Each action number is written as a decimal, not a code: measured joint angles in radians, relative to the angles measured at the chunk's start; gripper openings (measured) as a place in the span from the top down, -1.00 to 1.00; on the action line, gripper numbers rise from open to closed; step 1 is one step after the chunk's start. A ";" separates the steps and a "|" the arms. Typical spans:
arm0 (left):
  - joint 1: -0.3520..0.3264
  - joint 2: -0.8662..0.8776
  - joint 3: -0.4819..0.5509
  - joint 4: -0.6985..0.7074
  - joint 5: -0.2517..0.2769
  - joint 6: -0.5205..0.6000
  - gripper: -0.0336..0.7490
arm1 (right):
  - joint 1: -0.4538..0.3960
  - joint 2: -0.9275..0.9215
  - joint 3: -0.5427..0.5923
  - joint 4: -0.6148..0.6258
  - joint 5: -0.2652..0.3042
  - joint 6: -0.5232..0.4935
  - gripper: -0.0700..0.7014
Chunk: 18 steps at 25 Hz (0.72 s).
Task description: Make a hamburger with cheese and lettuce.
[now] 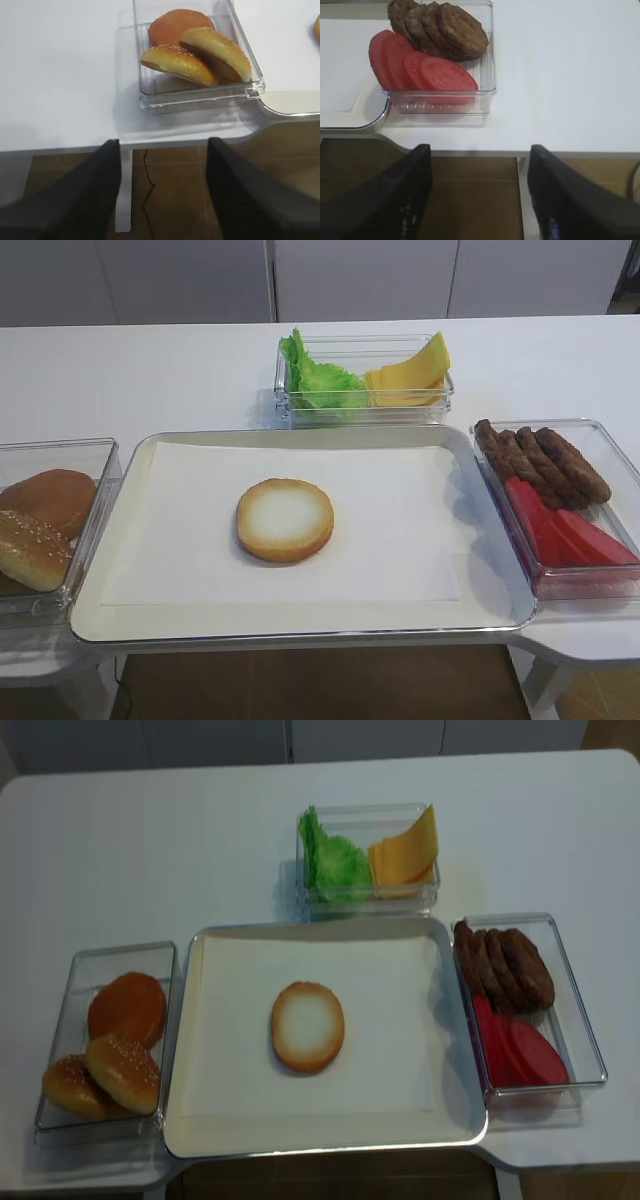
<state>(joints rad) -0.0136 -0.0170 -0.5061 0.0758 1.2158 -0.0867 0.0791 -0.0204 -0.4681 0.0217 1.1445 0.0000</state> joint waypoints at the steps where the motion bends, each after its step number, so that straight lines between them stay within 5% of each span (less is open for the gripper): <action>1: 0.000 0.000 0.002 0.000 -0.007 0.002 -0.12 | 0.000 0.000 0.000 0.000 0.000 0.000 -0.41; 18: 0.000 0.000 0.017 0.000 -0.023 0.020 -0.12 | 0.000 0.000 0.000 0.000 0.000 0.000 -0.41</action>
<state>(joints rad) -0.0136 -0.0170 -0.4887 0.0758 1.1924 -0.0666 0.0791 -0.0204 -0.4681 0.0217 1.1445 0.0000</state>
